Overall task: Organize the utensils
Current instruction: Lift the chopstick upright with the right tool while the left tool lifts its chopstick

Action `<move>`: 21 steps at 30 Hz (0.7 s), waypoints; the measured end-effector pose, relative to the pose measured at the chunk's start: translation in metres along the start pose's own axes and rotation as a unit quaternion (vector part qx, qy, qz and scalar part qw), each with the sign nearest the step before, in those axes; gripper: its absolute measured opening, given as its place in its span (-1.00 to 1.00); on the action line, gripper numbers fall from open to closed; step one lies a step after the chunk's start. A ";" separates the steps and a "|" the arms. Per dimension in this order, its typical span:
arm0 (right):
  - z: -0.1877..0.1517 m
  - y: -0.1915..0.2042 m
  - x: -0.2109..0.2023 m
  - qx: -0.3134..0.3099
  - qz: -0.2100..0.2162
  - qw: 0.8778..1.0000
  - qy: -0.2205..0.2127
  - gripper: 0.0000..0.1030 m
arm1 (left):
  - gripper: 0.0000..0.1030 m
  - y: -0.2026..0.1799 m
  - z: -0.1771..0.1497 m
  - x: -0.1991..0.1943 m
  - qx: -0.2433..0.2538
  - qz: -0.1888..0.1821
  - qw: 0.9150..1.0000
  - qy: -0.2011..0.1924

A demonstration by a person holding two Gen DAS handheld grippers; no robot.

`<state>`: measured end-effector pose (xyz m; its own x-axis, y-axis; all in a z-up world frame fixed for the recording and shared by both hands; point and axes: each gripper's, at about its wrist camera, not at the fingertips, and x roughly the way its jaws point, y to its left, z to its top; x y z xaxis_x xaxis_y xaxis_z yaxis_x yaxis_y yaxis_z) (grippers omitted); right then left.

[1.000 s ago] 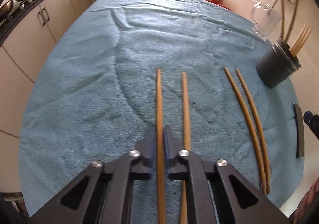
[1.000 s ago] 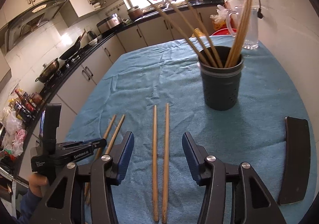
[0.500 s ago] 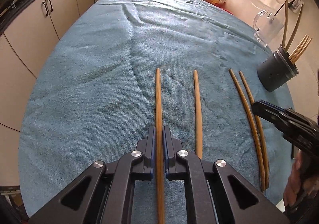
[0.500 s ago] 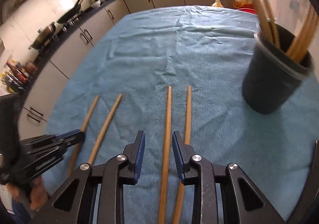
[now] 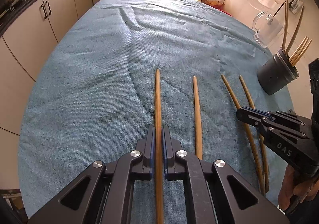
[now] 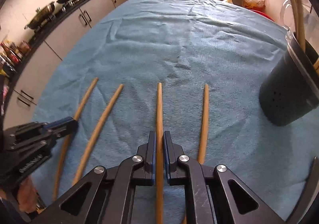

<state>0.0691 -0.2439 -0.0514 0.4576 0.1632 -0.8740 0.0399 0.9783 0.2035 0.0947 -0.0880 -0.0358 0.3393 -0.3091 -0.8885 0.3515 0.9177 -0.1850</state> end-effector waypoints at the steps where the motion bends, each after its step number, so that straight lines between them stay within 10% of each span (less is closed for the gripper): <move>1: -0.001 0.001 -0.005 0.004 0.011 1.000 -0.009 -0.85 | -0.88 0.001 -0.001 -0.003 -0.002 -0.004 1.000 -0.004; 21: -0.046 0.023 -0.131 0.010 0.076 0.975 -0.210 -0.85 | -0.87 -0.016 -0.017 -0.130 0.014 -0.037 0.989 -0.143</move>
<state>-0.0311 -0.2367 0.0477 0.7832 0.2350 -0.5757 -0.0419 0.9437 0.3282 0.0297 -0.0585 0.0752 0.5436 -0.4358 -0.7173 0.4063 0.8845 -0.2294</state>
